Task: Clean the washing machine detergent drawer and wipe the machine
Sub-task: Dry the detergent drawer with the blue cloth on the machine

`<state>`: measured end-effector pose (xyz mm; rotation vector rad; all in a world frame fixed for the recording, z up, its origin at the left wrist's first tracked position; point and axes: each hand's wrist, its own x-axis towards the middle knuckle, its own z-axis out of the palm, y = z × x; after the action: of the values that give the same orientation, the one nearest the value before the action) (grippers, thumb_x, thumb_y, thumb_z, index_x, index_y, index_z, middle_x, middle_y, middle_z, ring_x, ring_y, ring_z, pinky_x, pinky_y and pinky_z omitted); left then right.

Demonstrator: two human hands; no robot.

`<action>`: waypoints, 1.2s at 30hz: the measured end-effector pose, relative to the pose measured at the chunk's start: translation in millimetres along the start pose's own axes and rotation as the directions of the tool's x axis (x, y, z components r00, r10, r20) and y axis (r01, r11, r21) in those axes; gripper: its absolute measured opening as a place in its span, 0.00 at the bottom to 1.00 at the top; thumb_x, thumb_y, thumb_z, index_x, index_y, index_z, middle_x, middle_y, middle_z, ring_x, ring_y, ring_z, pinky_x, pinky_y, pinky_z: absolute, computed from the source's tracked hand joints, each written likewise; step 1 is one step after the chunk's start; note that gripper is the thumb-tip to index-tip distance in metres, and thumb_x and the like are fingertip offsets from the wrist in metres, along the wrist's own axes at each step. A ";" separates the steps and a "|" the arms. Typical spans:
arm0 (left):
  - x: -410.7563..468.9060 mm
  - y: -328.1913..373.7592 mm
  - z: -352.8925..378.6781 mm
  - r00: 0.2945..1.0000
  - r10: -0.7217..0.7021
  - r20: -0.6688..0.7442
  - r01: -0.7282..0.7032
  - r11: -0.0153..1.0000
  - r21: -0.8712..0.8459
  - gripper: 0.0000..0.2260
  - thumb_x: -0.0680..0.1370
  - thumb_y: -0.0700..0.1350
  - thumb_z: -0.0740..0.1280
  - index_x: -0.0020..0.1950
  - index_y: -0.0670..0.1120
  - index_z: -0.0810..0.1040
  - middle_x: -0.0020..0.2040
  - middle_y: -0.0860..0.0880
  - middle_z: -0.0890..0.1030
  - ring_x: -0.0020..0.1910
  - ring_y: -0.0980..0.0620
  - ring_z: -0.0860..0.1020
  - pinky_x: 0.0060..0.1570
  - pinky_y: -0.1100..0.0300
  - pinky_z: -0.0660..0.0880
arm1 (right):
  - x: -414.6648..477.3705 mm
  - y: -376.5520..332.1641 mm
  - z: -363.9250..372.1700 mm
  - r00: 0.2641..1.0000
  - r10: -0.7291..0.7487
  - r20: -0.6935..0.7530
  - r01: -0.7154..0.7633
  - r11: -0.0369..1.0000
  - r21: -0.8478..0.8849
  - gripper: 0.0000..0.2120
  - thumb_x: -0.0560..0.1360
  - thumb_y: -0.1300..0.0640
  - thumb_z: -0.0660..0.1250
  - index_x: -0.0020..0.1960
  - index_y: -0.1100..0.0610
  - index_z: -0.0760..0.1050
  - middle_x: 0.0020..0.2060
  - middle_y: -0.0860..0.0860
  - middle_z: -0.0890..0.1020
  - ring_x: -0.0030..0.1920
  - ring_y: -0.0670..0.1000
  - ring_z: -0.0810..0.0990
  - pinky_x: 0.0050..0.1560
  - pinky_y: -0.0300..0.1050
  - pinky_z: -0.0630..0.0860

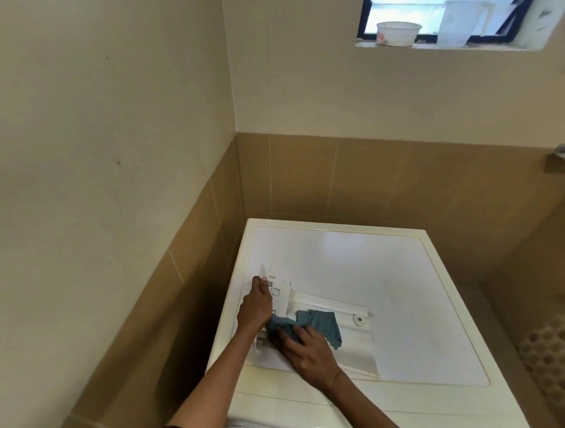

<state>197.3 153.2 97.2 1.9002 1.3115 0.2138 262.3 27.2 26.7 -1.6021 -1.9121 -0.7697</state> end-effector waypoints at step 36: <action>-3.0 -3.3 -0.5 0.998 0.059 -0.012 -0.058 0.997 0.051 0.19 0.82 0.55 0.50 0.66 0.43 0.64 0.61 0.39 0.76 0.58 0.39 0.75 0.54 0.50 0.71 | -27.2 -28.5 21.0 0.908 0.068 0.414 -0.158 0.970 0.187 0.14 0.66 0.59 0.76 0.51 0.53 0.81 0.42 0.45 0.83 0.43 0.47 0.73 0.32 0.38 0.75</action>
<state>193.4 151.4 96.1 1.9844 1.2819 0.2259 237.8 19.6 -9.8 -1.8165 -2.0708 -0.1735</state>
